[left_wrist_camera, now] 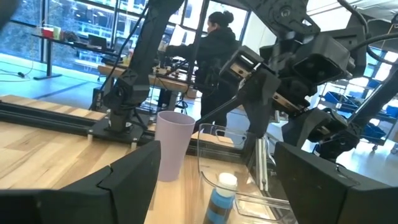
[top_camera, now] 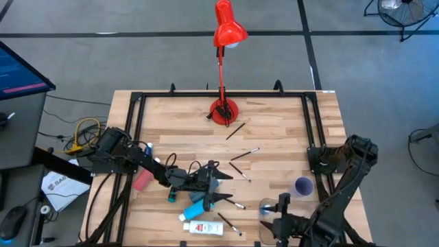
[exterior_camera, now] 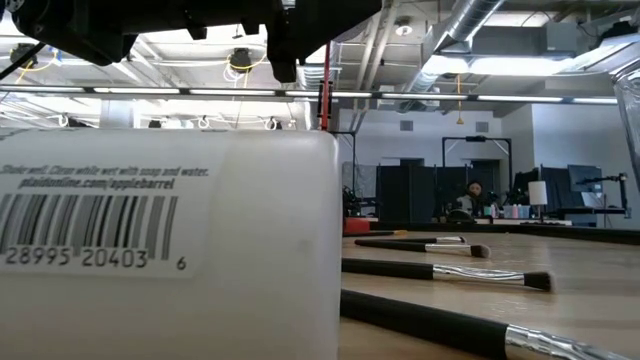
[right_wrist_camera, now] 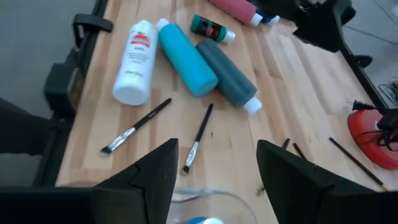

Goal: Pick & Place Paint Supplies
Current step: Put the dark blue paint bottle into the transparent bin

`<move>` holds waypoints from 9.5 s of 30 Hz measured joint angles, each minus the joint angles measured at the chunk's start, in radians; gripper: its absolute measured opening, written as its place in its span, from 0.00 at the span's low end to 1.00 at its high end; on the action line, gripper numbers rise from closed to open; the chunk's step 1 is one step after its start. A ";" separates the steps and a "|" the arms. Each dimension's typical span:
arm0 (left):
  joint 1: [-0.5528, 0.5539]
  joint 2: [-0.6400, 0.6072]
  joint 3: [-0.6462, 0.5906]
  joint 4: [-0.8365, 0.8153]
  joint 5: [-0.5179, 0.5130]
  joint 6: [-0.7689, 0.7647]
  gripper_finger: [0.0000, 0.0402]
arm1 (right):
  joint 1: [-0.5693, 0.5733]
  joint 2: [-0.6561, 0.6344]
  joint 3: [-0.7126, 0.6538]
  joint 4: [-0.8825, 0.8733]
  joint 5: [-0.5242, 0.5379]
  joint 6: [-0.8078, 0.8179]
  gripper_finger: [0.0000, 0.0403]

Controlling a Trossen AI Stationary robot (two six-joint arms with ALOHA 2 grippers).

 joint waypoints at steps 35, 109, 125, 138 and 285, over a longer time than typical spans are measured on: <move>0.000 0.001 -0.001 -0.038 -0.041 -0.030 0.74 | -0.083 0.000 -0.033 0.552 -0.291 -0.619 0.52; 0.109 -0.305 0.003 -0.683 -0.162 -0.156 0.74 | -0.687 -0.713 -0.803 1.101 -0.891 -0.781 0.52; 0.061 -0.395 0.062 -1.229 -0.084 -0.425 0.70 | -0.922 -0.729 -0.703 1.045 -1.366 -0.715 0.52; 0.046 -0.299 0.062 -1.285 0.077 -0.517 0.59 | -1.025 -0.729 -0.673 1.013 -1.366 -0.750 0.52; 0.865 -0.506 -0.198 -1.705 0.388 -0.680 0.21 | -1.054 -0.719 -0.673 1.029 -1.366 -0.768 0.52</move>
